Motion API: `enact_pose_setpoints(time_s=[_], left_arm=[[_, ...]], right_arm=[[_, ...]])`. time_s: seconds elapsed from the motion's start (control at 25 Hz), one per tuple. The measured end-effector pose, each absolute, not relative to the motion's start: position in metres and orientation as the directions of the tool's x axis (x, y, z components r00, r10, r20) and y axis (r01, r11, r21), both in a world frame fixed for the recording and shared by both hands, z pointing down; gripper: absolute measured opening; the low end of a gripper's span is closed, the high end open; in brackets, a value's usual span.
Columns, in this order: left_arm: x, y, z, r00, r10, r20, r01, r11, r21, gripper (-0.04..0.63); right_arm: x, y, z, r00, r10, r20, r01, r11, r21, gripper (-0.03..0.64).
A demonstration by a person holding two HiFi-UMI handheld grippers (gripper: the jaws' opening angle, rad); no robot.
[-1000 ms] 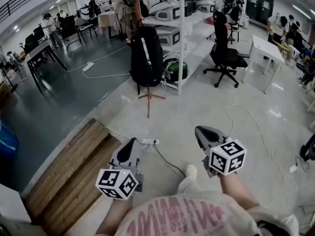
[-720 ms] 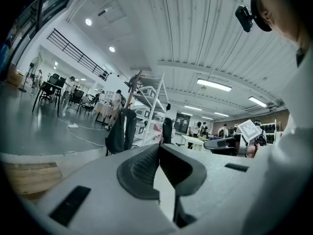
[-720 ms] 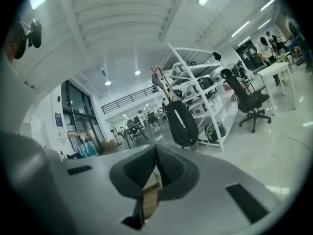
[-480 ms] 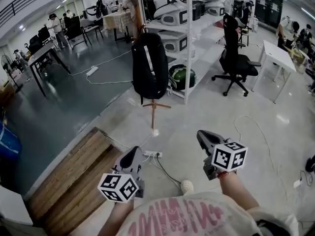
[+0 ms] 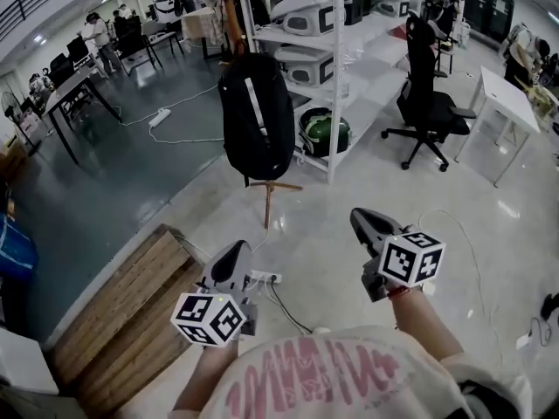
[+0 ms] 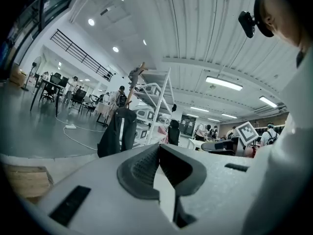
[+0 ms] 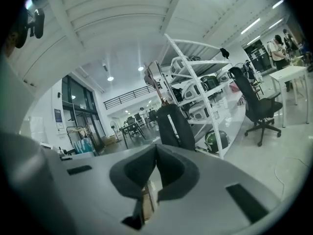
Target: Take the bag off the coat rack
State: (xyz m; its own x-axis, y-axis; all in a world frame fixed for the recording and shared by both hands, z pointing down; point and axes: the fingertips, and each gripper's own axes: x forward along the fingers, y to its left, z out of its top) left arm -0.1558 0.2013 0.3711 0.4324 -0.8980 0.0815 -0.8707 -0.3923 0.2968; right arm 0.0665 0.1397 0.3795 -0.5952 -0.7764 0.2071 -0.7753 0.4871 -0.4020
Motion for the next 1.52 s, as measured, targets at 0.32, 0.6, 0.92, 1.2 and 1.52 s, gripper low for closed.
enact_pose_setpoints(time_s=[0.32,0.6,0.92,1.2,1.52], left_arm=[[-0.129,0.155,0.378,0.392,-0.916,0.091,-0.894,-0.355,0.273,0.003],[-0.122,0.142,0.381,0.345,-0.934,0.098,-0.908,-0.306,0.286,0.003],[-0.117,0.143,0.402,0.325,-0.933,0.156,-0.919,-0.273,0.285,0.003],[-0.087,0.095,0.419,0.402,-0.898,0.178,-0.895,-0.344,0.284,0.003],[-0.064,-0.021,0.431,0.475,-0.862,0.179,-0.856,-0.405,0.321,0.003]], right_arm=[[0.09,0.082,0.388,-0.626,-0.752,0.208,-0.752,0.511,-0.416,0.005],[0.098,0.067,0.401,-0.661,-0.718,0.218,-0.724,0.535,-0.435,0.005],[0.107,0.065,0.431,-0.67,-0.695,0.262,-0.719,0.519,-0.461,0.005],[0.132,0.042,0.447,-0.629,-0.717,0.3,-0.759,0.482,-0.438,0.005],[0.158,-0.044,0.454,-0.563,-0.747,0.353,-0.813,0.423,-0.401,0.005]])
